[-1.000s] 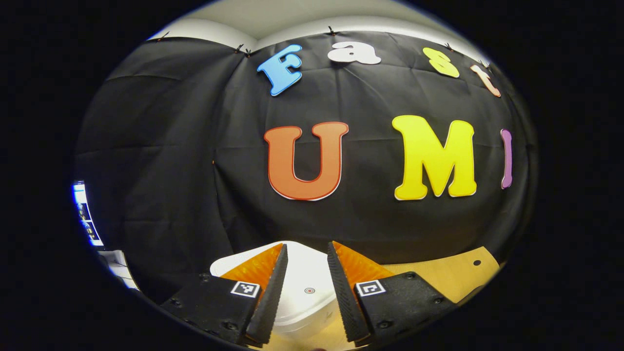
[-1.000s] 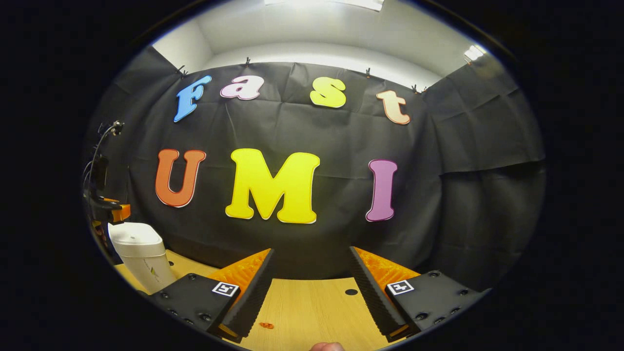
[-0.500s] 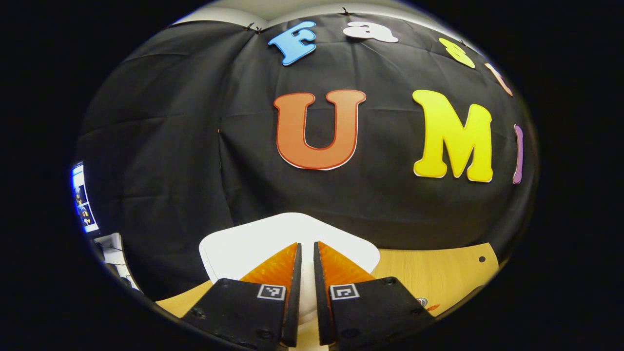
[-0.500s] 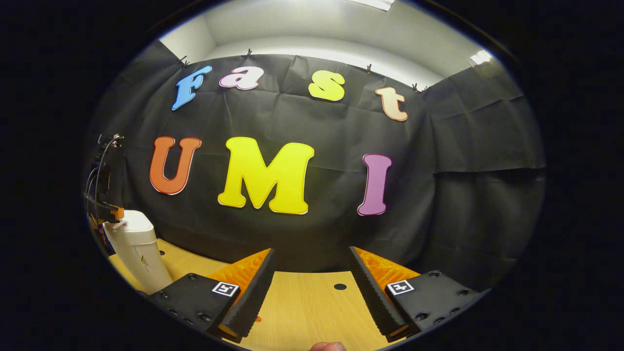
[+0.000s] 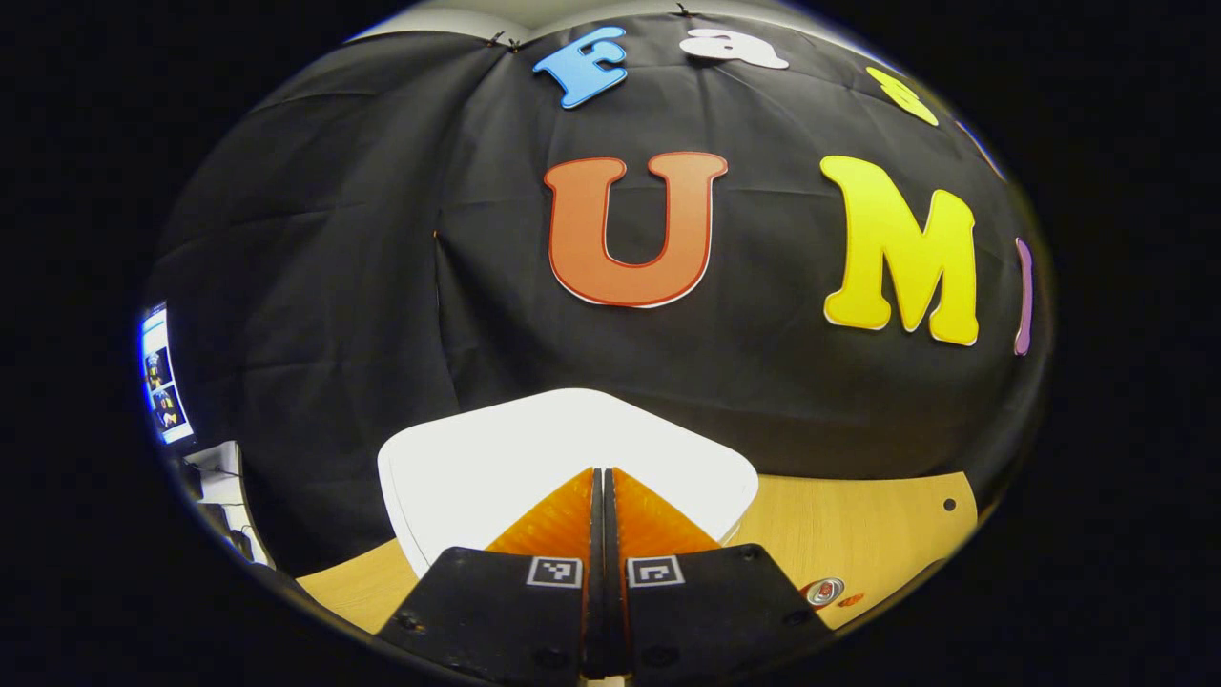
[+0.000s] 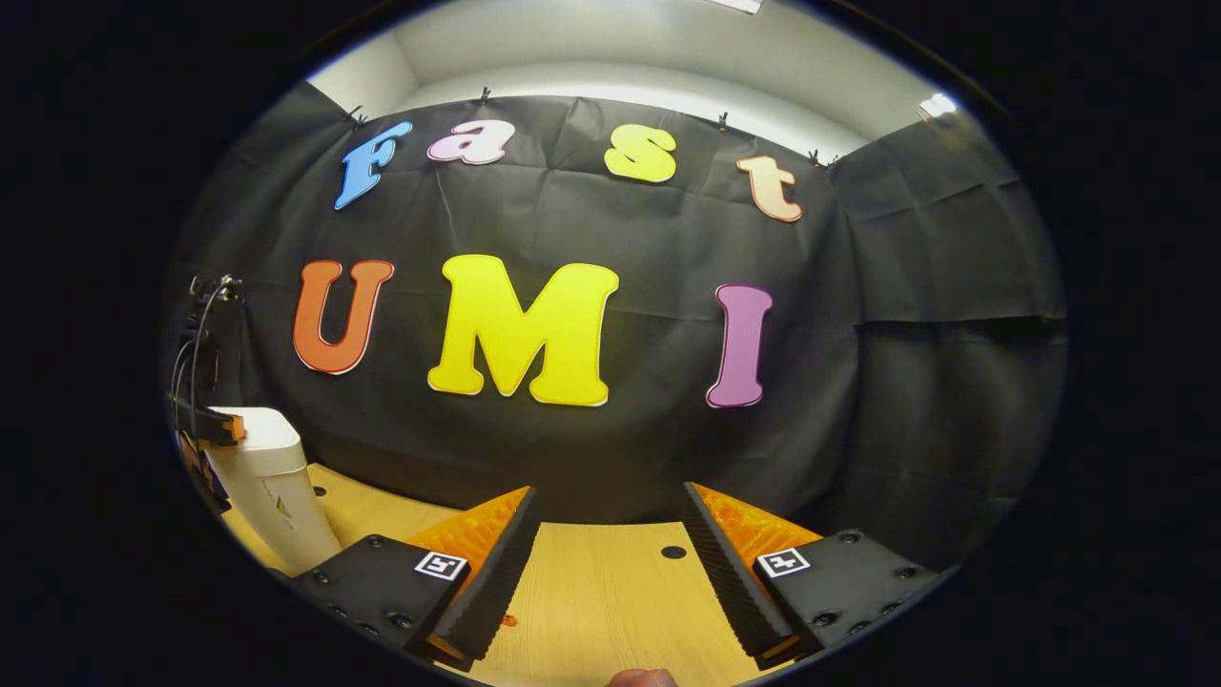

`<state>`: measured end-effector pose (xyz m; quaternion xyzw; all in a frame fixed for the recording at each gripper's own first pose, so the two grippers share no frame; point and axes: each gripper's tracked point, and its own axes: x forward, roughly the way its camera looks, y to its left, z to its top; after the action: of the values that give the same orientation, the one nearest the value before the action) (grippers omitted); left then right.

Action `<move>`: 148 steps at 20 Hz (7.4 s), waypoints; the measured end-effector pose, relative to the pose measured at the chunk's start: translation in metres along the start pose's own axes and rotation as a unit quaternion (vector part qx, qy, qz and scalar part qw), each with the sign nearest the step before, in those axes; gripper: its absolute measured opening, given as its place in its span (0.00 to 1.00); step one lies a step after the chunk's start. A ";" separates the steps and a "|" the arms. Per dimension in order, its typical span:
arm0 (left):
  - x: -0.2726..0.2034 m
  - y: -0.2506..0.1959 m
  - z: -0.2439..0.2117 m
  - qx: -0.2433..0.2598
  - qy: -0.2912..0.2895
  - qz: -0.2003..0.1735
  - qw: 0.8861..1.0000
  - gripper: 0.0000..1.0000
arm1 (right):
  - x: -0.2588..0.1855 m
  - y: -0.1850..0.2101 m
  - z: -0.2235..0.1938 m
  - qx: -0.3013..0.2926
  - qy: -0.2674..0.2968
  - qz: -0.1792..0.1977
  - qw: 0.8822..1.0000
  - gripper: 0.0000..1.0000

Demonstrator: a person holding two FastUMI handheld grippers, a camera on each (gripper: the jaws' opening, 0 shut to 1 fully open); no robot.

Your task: Press the lid of the desktop garbage bin to open it, pick up the crumpled paper on the desktop and throw it into the bin, then pick up the pop can on the desktop and drop it into the bin, and finally close the garbage bin lid.

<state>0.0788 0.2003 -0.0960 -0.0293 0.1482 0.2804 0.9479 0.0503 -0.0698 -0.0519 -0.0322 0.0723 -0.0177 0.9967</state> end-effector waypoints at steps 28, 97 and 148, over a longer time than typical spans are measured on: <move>-0.105 -0.088 0.099 0.036 -0.143 -0.178 0.973 0.99 | -0.009 0.011 0.017 0.010 -0.036 0.034 0.999 0.94; -0.221 -0.004 -0.006 0.056 -0.043 -0.095 0.993 0.99 | 0.091 0.158 -0.373 -0.063 0.336 0.277 0.898 0.13; -0.226 0.144 0.010 -0.042 -0.077 -0.008 0.996 0.98 | -0.003 0.524 -0.048 -0.085 0.129 0.487 0.860 0.57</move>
<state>-0.1765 0.2043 -0.0155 -0.0480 0.0627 0.2804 0.9566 0.0560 0.4497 -0.1334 -0.0746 0.2084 0.4721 0.8533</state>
